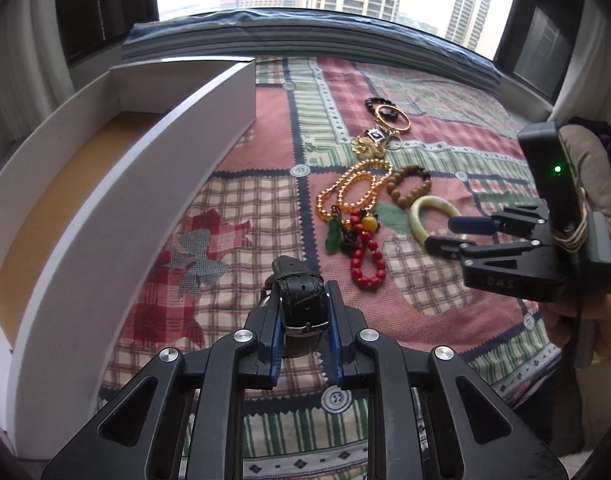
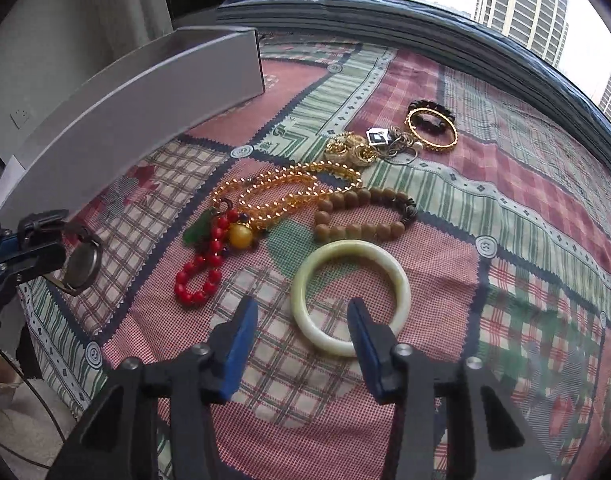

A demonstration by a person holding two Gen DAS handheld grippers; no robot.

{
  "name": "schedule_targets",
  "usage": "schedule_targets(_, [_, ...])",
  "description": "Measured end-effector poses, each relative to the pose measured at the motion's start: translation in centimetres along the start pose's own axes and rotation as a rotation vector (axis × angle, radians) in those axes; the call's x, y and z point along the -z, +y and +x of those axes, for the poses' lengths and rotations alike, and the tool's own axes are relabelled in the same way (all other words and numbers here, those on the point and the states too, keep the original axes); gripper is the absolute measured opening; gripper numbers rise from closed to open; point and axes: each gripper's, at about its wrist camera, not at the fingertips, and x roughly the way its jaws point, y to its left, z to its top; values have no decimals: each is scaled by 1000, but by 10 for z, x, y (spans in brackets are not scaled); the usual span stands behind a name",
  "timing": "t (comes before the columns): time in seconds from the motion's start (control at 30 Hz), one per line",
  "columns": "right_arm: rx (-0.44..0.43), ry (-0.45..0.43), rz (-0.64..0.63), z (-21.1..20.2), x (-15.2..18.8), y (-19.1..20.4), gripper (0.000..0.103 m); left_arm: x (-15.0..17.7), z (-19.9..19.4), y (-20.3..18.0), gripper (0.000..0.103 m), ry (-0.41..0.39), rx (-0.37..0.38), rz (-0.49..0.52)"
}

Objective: Organize jewelry
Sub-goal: 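Carry the watch and bangle into the white box and open both grippers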

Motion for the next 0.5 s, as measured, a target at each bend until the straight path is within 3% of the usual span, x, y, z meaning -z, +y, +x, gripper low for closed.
schedule_targets(0.13, [13,61,-21,27,-3,3,33,-2,-4,8,18,-6,-17,-5])
schedule_targets(0.2, [26,47,-42,27,-3,7,28,-3,-4,10,18,-7,-27,-2])
schedule_targets(0.27, [12,47,-37,27,-5,8,12,-3,-3,12,18,-3,-38,-1])
schedule_targets(0.5, [-16,3,44,1,-3,6,11,-3,-7,24,18,-10,-64,-9])
